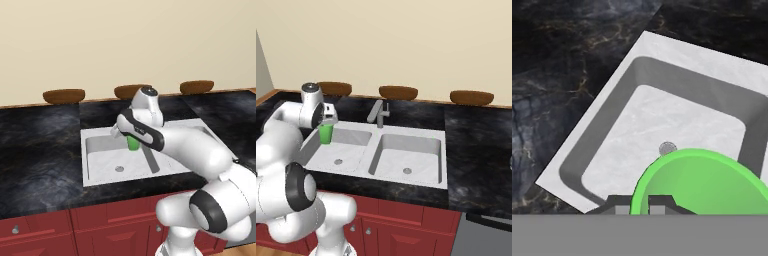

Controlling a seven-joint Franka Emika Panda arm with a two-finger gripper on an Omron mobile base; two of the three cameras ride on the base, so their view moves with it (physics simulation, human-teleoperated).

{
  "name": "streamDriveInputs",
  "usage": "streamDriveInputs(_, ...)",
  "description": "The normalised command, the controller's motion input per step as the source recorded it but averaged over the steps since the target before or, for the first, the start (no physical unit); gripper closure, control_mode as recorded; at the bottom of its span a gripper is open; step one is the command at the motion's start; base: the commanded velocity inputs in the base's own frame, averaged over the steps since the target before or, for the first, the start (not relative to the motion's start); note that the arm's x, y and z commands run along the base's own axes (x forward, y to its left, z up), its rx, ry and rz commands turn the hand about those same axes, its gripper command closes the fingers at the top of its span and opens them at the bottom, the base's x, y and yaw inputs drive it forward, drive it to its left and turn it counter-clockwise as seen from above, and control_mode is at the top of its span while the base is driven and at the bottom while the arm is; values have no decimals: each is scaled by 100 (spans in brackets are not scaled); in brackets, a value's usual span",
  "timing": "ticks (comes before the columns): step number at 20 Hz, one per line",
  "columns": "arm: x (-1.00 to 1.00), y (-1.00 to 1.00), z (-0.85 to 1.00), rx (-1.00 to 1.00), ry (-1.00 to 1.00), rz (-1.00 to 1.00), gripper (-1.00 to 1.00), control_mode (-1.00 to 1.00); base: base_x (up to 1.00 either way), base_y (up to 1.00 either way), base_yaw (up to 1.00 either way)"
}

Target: Place the cup in the left basin and the teapot in the right basin of the sink.

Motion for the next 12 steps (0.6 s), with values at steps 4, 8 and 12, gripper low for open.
streamDriveInputs(4,37,18,-19,2,0,0,100,-100,0,0,0)
streamDriveInputs(8,22,0,-8,2,0,0,100,-100,0,0,0)
streamDriveInputs(12,9,0,-14,1,0,0,100,-100,0,0,0)
